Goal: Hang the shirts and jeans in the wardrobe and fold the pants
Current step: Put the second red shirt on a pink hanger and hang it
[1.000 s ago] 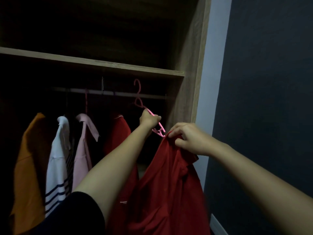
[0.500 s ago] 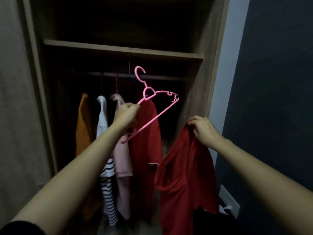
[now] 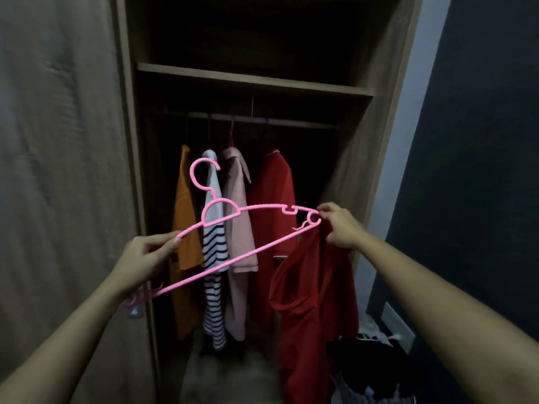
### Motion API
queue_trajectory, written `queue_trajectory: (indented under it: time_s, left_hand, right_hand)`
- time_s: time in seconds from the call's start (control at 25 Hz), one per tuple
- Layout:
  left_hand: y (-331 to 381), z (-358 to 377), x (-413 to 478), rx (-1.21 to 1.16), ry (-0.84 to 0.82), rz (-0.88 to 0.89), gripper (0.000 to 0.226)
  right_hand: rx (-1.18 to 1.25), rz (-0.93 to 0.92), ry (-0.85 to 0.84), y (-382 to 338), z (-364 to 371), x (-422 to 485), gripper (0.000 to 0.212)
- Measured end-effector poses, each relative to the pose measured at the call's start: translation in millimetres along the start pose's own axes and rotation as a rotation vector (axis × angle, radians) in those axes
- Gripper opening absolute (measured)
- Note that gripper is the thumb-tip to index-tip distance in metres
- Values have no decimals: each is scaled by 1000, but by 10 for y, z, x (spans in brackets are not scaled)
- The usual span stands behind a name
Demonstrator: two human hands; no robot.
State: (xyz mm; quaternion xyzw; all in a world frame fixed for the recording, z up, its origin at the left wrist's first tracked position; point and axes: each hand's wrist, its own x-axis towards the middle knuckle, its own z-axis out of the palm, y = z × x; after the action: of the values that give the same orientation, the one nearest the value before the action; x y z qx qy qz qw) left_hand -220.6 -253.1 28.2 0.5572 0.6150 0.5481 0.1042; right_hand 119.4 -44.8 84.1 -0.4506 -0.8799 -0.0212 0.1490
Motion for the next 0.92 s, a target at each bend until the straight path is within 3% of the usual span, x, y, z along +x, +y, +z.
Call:
queue_trajectory:
  time_s: [0.12,0.32,0.4,0.48,0.56,0.72,0.84,0.92]
  left_hand:
    - [-29,-58,-234,104,-57,44,18]
    - [81,436,-421,272,73,252,33]
    - [102,616,-492,240,124,271,39]
    - [100,641,-512,135,226,289,25]
    - [104,587,-495,44,317,303,20]
    - [299,443,-405,73,400,392,40]
    - [268,512,-481,366,635,577,36]
    - [95,743,-680,457,548,795,26]
  right_hand:
    - [24,-22,-60,-257,-10,-170,66]
    - [-13,-276,-12,-985,-98,-266,63]
    - [-15,-371,14,-1223,-162,-259,59]
    - [-28,-421,57,-1279,-262,-236,52]
    - [-68,-477,187,-1231,-321,-256,46]
    - [-173,-531,717,-1207,-313,-235,55]
    - [-149,-522,858,-1218,-358,-176,41]
    - [-111,-505,880,-1218,-390,-144,37]
